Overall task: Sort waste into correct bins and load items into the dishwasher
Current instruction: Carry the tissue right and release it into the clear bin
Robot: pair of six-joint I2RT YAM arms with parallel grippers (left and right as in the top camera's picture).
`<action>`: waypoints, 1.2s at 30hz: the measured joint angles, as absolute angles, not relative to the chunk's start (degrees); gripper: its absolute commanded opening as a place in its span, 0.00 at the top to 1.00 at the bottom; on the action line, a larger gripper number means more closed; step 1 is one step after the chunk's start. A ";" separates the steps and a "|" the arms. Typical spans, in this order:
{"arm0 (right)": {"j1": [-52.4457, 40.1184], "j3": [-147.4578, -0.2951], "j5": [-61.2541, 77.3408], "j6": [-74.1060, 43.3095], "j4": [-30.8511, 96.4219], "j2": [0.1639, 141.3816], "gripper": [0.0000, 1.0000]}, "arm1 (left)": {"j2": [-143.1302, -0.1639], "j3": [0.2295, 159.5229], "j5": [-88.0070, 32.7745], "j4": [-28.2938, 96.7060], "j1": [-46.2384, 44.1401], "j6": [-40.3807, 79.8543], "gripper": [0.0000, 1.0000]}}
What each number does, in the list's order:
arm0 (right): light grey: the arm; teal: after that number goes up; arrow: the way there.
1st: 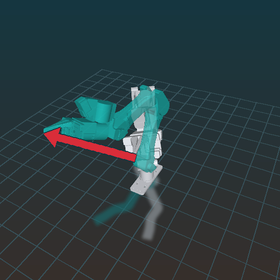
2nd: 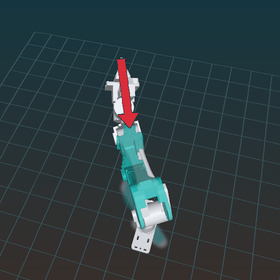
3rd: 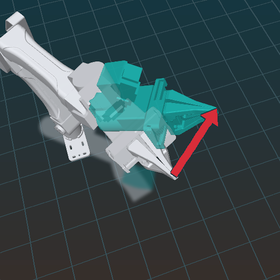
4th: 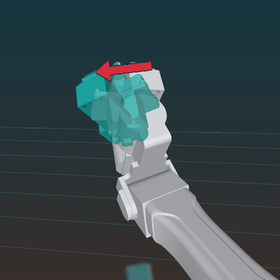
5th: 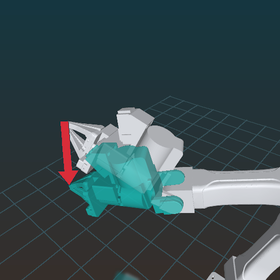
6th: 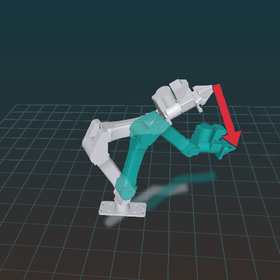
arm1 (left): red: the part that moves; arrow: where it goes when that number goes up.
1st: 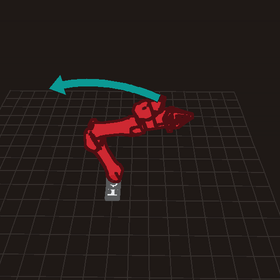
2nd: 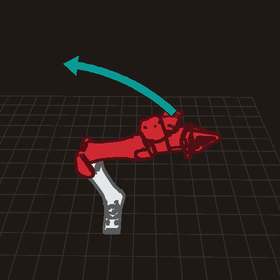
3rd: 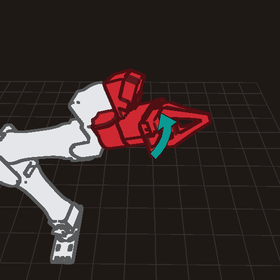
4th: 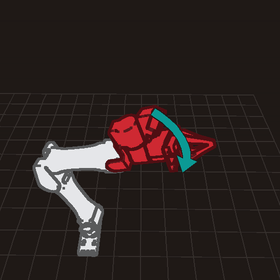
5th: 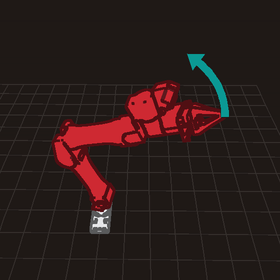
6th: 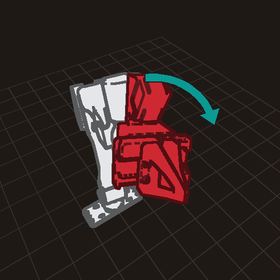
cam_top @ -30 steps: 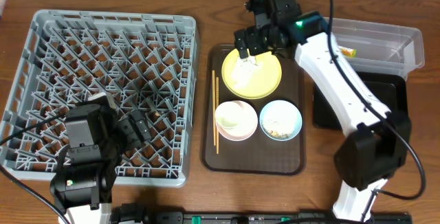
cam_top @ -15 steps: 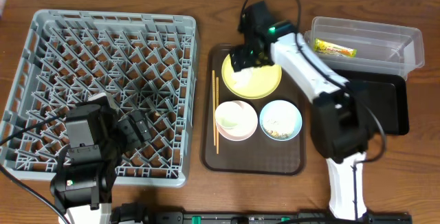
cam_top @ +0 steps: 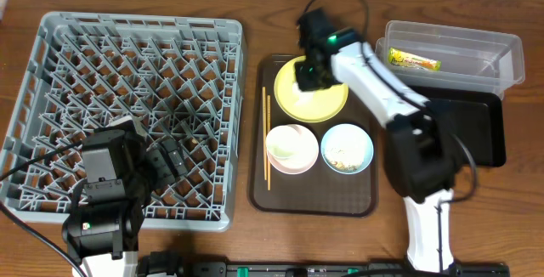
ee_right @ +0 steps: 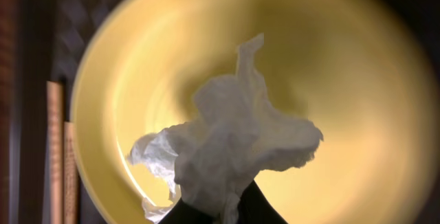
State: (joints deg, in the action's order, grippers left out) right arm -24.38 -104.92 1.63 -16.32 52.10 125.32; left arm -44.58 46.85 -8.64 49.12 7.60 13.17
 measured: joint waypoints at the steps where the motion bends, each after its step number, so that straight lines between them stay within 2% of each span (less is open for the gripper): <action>1: -23.49 -104.92 0.86 -16.29 52.18 122.93 0.91 | -44.58 46.85 -8.64 49.12 7.60 13.15 0.05; 5: -18.04 -104.99 -2.81 -16.32 52.05 111.35 0.82 | -44.58 46.85 -8.64 49.12 7.60 13.15 0.05; 10: -10.48 -106.17 -6.37 -16.34 53.71 103.31 0.83 | -44.58 46.85 -8.64 49.10 7.60 13.15 0.05; 19: 1.65 -103.50 -7.73 -22.46 58.96 105.91 0.76 | -44.58 46.85 -8.64 49.12 7.60 13.15 0.05; 21: 2.92 -101.38 -7.53 -23.40 58.04 106.32 0.64 | -44.58 46.85 -8.64 49.12 7.60 13.15 0.05; 22: 3.38 -100.42 -7.55 -23.79 57.36 106.39 0.53 | -44.58 46.85 -8.62 49.10 7.60 13.15 0.05; 24: 3.88 -98.63 -7.44 -24.49 55.33 106.41 0.38 | -44.58 46.85 -8.64 49.10 7.60 13.15 0.05; 25: 4.03 -97.73 -7.38 -24.40 54.19 106.41 0.34 | -44.58 46.85 -8.62 49.10 7.60 13.15 0.05; 36: 4.82 -96.36 -3.90 -21.50 52.77 106.45 0.21 | -44.58 46.85 -8.62 49.12 7.60 13.15 0.05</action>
State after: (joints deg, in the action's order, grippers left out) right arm 4.82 -96.36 -3.90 -21.50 52.77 106.45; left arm -44.58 46.85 -8.62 49.12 7.60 13.15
